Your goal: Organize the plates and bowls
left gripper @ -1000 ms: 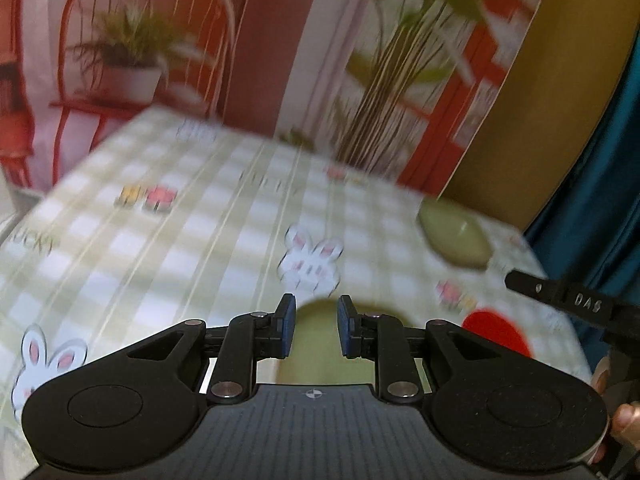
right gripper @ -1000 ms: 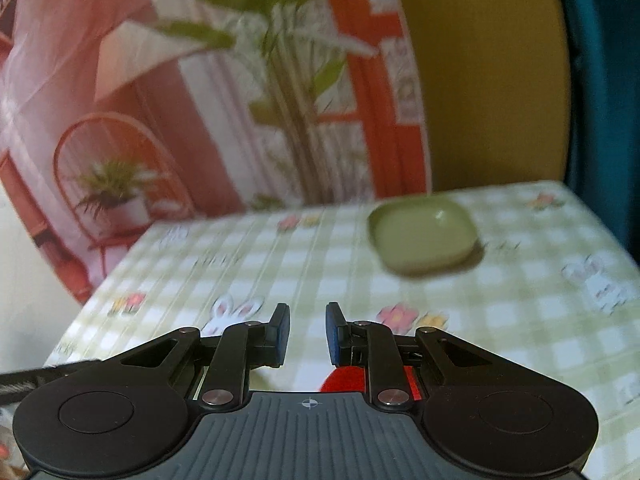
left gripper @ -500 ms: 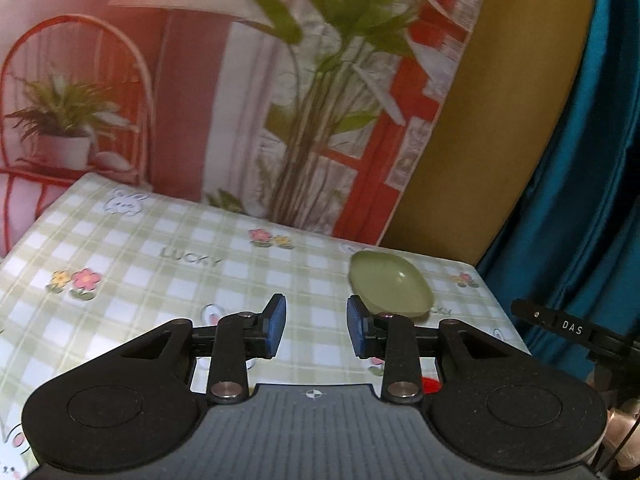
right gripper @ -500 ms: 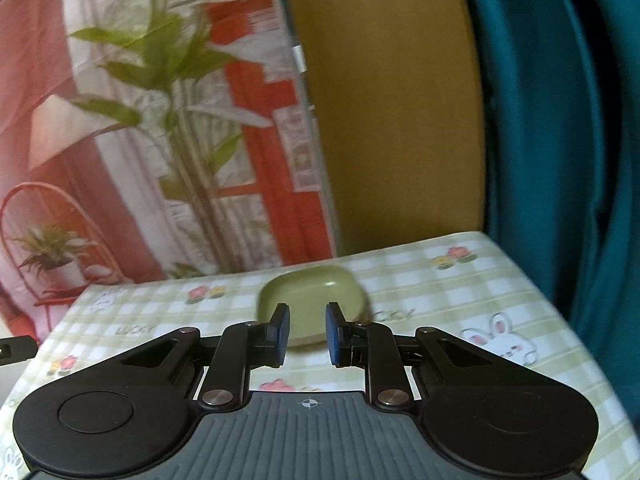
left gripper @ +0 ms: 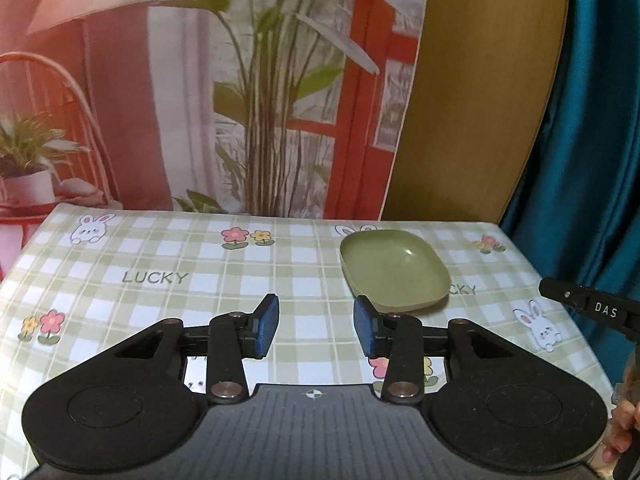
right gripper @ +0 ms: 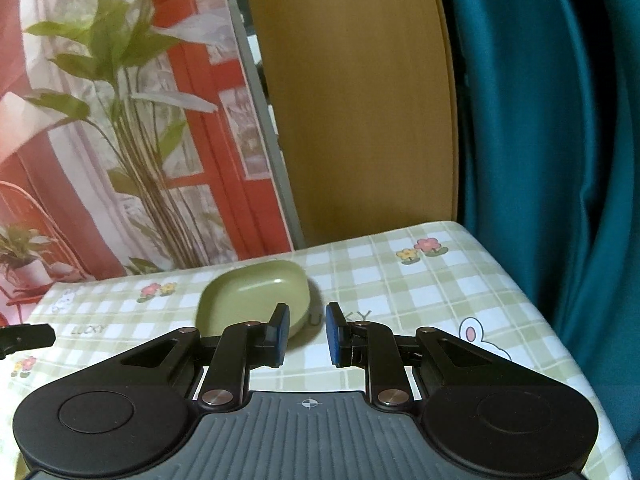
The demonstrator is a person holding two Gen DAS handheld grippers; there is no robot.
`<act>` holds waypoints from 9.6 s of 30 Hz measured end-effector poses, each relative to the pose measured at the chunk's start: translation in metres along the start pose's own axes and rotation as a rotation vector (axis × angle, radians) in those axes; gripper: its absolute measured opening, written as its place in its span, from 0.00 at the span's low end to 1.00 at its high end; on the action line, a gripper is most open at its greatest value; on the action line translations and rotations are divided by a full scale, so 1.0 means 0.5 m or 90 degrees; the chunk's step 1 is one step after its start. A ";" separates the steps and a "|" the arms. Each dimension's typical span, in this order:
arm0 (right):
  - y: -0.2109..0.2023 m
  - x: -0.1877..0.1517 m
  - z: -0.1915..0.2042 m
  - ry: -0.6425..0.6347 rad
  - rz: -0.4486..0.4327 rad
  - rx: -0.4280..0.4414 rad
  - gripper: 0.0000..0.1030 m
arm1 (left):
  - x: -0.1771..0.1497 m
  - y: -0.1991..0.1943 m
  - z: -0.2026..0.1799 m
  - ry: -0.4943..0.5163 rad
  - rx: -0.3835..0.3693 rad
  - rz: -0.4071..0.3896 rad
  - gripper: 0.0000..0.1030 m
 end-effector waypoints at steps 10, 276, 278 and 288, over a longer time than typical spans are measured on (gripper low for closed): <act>0.132 0.012 -0.047 -0.014 0.022 -0.002 0.19 | 0.032 0.139 -0.046 0.050 0.004 0.031 0.43; -0.047 -0.229 0.053 0.041 0.154 0.052 0.20 | -0.190 0.022 -0.117 0.021 -0.128 0.171 0.23; -0.046 -0.230 0.052 0.045 0.156 0.055 0.19 | -0.192 0.029 -0.122 0.022 -0.129 0.175 0.23; -0.043 -0.232 0.050 0.059 0.160 0.065 0.11 | -0.198 0.030 -0.138 0.039 -0.114 0.174 0.23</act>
Point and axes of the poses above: each gripper's, at about its wrist camera, not at the fingertips, and y roughly the way its jaws point, z to its left, x to its top, the point moved 1 cm from there along y, roughly the way its jaws point, and after that the axes turned 7 degrees about y, right-handed, at the moved point
